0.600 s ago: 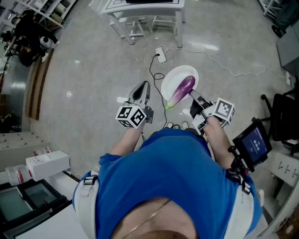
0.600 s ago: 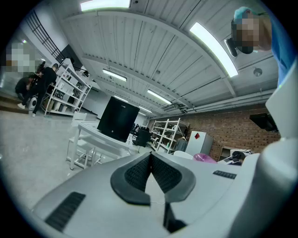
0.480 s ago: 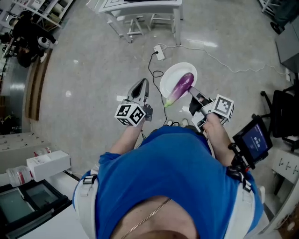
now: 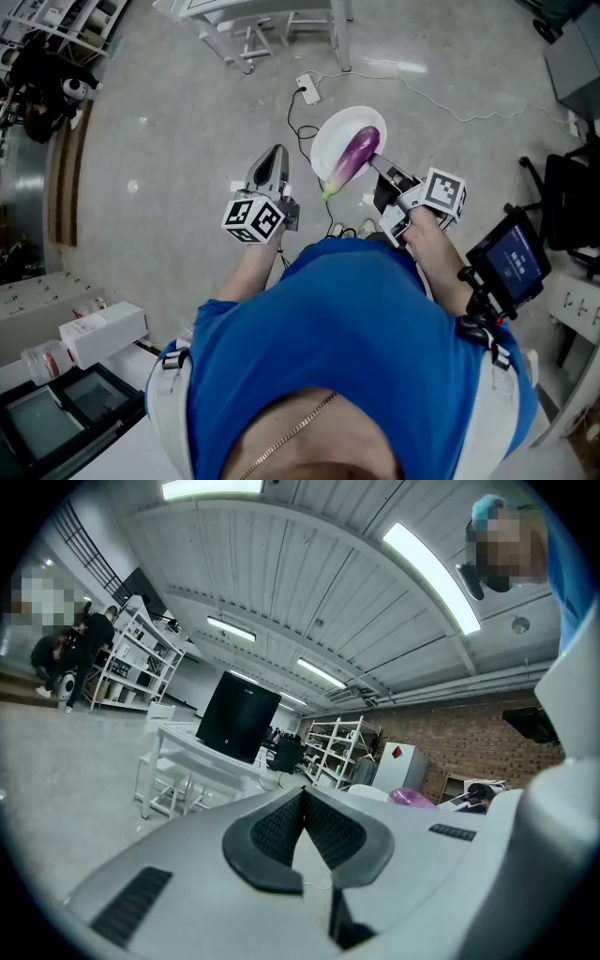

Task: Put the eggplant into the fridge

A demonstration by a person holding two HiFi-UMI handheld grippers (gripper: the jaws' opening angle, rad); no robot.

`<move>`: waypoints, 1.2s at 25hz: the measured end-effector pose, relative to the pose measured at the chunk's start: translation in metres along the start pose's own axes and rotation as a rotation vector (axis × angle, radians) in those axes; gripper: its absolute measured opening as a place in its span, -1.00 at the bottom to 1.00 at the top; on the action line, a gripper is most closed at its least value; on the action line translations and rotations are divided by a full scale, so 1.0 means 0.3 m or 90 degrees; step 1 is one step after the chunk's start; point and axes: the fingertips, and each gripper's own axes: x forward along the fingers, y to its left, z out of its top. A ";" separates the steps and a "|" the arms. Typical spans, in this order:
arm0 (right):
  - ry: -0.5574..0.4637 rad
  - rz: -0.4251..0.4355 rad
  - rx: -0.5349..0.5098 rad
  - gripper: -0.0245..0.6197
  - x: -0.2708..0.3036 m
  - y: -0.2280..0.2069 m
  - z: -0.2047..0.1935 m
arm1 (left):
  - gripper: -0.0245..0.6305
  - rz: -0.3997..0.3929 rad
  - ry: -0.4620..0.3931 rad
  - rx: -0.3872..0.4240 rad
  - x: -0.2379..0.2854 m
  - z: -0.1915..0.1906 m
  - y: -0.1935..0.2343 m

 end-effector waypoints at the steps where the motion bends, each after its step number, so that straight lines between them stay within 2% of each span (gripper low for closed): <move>1: 0.002 0.001 0.000 -0.89 0.000 0.001 -0.002 | -0.90 0.001 0.000 0.000 -0.001 -0.002 0.000; 7: 0.012 0.005 0.003 -0.89 0.002 -0.001 -0.025 | -0.90 0.005 0.005 0.000 -0.015 -0.012 0.000; 10: 0.019 0.006 0.007 -0.89 0.041 -0.005 0.013 | -0.90 0.011 0.003 0.000 0.030 0.001 0.019; 16: 0.028 0.020 0.007 -0.89 -0.037 -0.031 0.045 | -0.90 0.022 0.001 0.003 0.037 -0.046 -0.068; 21: 0.048 0.024 0.009 -0.89 -0.008 -0.052 0.065 | -0.90 0.035 -0.009 -0.007 0.064 -0.057 -0.066; 26: 0.066 0.021 0.010 -0.89 0.064 -0.052 0.084 | -0.90 0.052 -0.011 -0.012 0.089 -0.038 -0.002; 30: 0.072 0.016 0.006 -0.89 0.254 -0.043 0.161 | -0.90 0.061 -0.020 -0.018 0.203 0.031 0.160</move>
